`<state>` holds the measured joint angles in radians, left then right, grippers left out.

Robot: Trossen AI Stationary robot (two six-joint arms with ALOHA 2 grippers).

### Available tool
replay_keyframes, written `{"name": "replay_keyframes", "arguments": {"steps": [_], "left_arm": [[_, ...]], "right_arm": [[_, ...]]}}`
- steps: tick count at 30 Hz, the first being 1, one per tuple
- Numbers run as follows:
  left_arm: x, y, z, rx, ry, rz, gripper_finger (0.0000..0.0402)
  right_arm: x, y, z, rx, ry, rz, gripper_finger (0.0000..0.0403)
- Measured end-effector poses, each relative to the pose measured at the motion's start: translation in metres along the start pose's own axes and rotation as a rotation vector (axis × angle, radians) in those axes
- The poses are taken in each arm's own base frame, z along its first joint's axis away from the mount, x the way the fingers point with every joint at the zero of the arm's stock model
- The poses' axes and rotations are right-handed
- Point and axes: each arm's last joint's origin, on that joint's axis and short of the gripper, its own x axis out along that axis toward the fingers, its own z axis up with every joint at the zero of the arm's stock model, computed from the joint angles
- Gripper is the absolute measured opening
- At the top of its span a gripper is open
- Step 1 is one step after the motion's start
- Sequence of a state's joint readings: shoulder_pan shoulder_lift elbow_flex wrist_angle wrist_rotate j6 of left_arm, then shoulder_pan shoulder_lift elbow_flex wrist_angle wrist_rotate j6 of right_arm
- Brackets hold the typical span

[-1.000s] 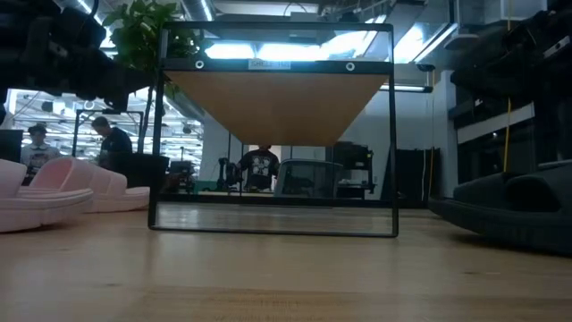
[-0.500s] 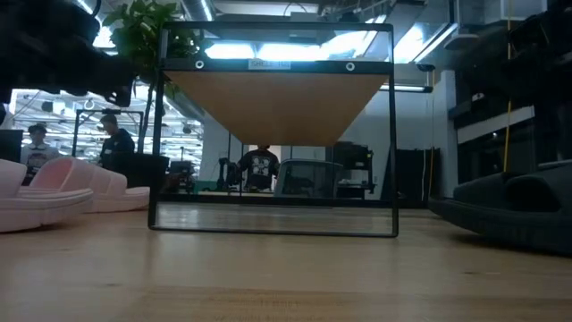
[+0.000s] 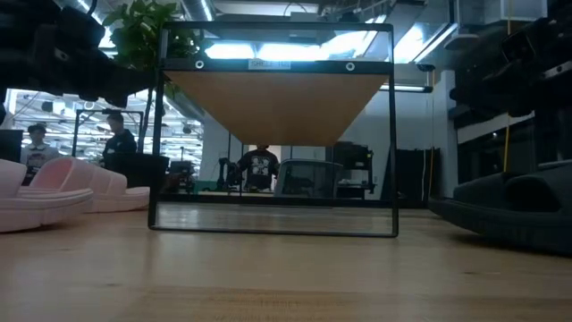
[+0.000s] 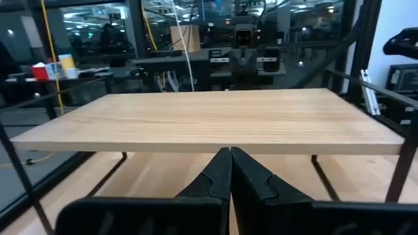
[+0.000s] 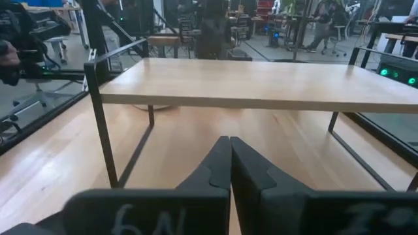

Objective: Pick and place slides into the shelf
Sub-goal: Put the top black slide on the shelf

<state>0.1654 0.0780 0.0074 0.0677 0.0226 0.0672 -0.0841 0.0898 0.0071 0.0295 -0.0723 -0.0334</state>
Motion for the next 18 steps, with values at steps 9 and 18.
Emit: {"name": "replay_keyframes", "arguments": {"steps": [9,18], "left_arm": [[0.000,0.001,0.005,0.023,-0.051,0.032,0.0000],[0.000,0.001,0.005,0.022,-0.053,0.033,0.0000]], "right_arm": [[-0.010,-0.001,0.046,-0.004,-0.075,-0.003,0.0002],[-0.021,-0.004,0.086,0.078,0.203,-0.107,0.0001]]}}
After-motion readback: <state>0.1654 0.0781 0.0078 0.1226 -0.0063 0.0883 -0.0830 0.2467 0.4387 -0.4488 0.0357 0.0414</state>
